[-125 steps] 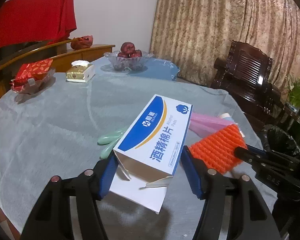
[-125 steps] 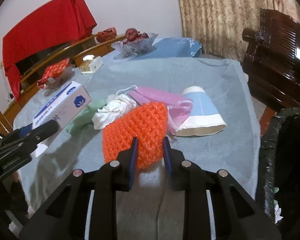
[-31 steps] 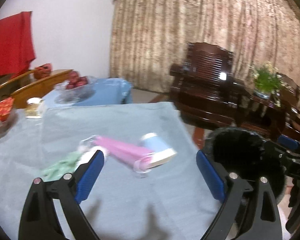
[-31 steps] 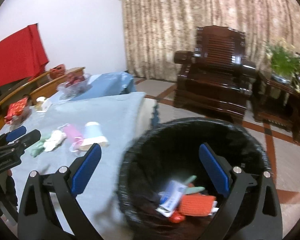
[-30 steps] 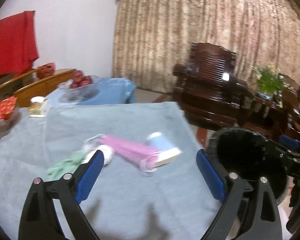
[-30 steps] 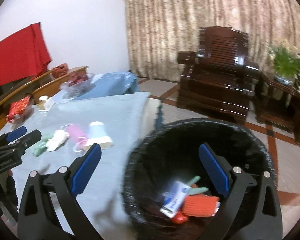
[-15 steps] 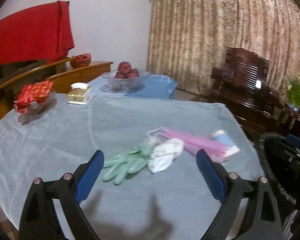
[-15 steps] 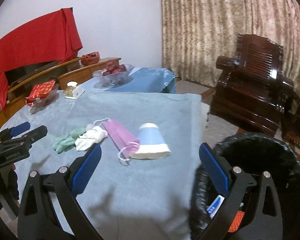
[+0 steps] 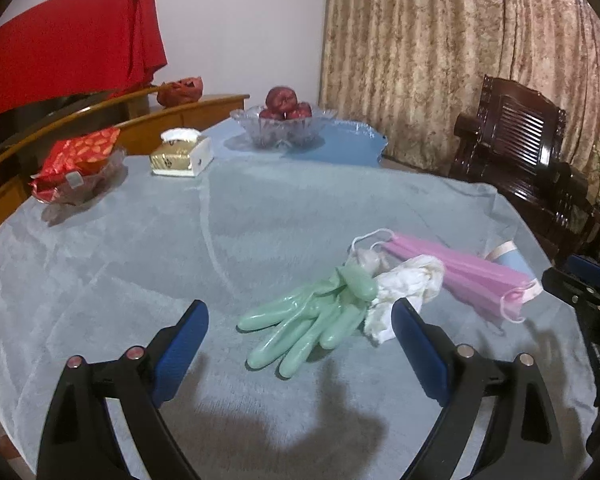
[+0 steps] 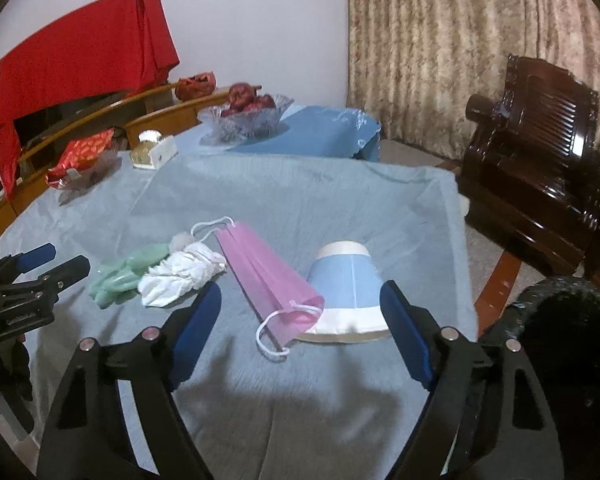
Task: Collect trash
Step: 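Grasp the second green glove with the left gripper while the right gripper grasps the pink mask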
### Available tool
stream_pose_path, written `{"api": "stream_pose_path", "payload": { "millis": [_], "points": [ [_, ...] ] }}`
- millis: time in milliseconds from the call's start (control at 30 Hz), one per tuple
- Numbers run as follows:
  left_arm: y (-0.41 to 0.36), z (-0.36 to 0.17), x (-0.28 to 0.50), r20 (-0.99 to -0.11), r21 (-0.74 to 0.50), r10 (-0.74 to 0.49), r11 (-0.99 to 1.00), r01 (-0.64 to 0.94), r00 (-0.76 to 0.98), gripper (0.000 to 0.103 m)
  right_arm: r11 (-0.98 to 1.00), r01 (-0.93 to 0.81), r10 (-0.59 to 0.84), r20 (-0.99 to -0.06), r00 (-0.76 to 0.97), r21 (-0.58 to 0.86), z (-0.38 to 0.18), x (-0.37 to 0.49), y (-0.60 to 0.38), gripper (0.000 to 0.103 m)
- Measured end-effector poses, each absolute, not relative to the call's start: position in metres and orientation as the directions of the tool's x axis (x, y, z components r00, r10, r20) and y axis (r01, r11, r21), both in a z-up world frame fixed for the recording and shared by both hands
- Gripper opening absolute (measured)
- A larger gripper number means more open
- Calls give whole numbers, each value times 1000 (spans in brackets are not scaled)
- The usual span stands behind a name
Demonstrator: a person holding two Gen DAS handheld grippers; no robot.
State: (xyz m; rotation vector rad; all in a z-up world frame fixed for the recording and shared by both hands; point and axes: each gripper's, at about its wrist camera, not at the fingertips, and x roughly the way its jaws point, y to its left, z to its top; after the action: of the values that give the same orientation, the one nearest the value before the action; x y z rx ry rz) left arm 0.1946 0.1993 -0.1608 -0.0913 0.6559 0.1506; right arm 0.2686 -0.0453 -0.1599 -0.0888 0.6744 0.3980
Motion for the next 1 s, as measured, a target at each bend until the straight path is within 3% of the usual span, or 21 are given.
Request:
{"api": "stream_pose_path", "payload": {
  "millis": [133, 500, 700, 833, 1000],
  "points": [
    [204, -174, 208, -643, -47, 107, 983, -178, 759, 90, 914, -400, 341, -655, 674, 63, -174, 285, -39, 70],
    [201, -194, 232, -690, -71, 74, 983, -169, 720, 90, 895, -445, 348, -686, 639, 40, -190, 305, -21, 63],
    [202, -204, 241, -731, -78, 58, 983, -168, 680, 90, 869, -494, 370, -701, 610, 29, -193, 303, -14, 41],
    [207, -208, 245, -749, -102, 39, 979, -174, 661, 75, 857, -514, 378, -726, 574, 40, -201, 301, -7, 25],
    [211, -209, 244, -750, -131, 19, 976, -176, 661, 37, 848, -526, 382, -754, 535, 57, -210, 300, 0, 4]
  ]
}}
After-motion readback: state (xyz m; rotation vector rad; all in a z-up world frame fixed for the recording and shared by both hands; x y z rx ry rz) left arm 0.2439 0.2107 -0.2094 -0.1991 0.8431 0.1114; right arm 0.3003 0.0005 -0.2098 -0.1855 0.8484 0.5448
